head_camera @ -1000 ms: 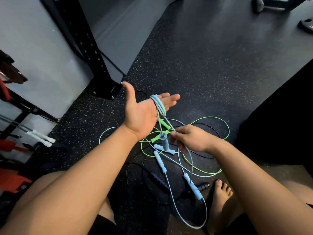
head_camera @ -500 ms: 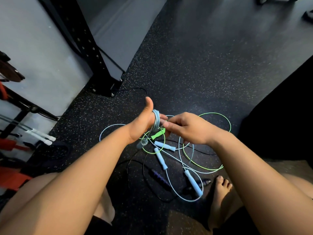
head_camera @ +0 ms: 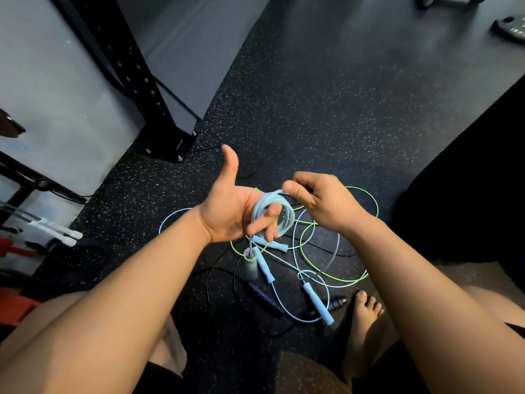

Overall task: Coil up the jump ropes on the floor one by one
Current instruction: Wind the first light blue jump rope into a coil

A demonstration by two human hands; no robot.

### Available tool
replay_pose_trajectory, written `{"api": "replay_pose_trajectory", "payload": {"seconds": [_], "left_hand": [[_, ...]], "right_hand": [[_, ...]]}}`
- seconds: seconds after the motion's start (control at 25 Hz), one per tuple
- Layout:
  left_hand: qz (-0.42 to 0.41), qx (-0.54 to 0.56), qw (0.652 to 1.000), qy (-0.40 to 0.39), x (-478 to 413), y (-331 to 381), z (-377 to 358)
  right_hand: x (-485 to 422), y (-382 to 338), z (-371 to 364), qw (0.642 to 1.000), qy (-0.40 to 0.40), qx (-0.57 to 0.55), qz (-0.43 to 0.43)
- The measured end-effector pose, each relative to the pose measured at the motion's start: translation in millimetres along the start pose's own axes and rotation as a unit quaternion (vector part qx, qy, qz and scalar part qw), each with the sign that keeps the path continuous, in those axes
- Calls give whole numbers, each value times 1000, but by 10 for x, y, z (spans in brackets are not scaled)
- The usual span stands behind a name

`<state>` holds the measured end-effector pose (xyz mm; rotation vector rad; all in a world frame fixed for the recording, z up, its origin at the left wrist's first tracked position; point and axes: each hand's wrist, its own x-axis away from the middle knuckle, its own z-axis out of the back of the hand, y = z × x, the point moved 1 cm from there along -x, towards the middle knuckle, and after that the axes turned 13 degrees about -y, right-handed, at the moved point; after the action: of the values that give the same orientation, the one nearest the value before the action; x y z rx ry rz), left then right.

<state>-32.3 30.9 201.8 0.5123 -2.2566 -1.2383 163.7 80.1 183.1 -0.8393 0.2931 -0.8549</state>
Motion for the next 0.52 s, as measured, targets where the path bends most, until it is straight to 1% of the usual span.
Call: {"api": "replay_pose_trajectory", "payload": {"seconds": [0.08, 0.2, 0.32, 0.44, 0.52], "left_hand": [[-60, 67, 996, 14, 39, 66, -16], [-149, 154, 976, 44, 77, 118, 11], [-217, 174, 957, 87, 83, 147, 69], [-255, 168, 943, 134, 104, 172, 140], [-256, 129, 941, 178, 119, 179, 197]], "right_hand": [[-9, 31, -50, 999, -12, 3, -37], [-28, 16, -164, 996, -50, -7, -68], [-55, 32, -292, 991, -101, -24, -86], [-48, 23, -397, 969, -207, -60, -124], [-34, -22, -439, 954, -271, -46, -120]]}}
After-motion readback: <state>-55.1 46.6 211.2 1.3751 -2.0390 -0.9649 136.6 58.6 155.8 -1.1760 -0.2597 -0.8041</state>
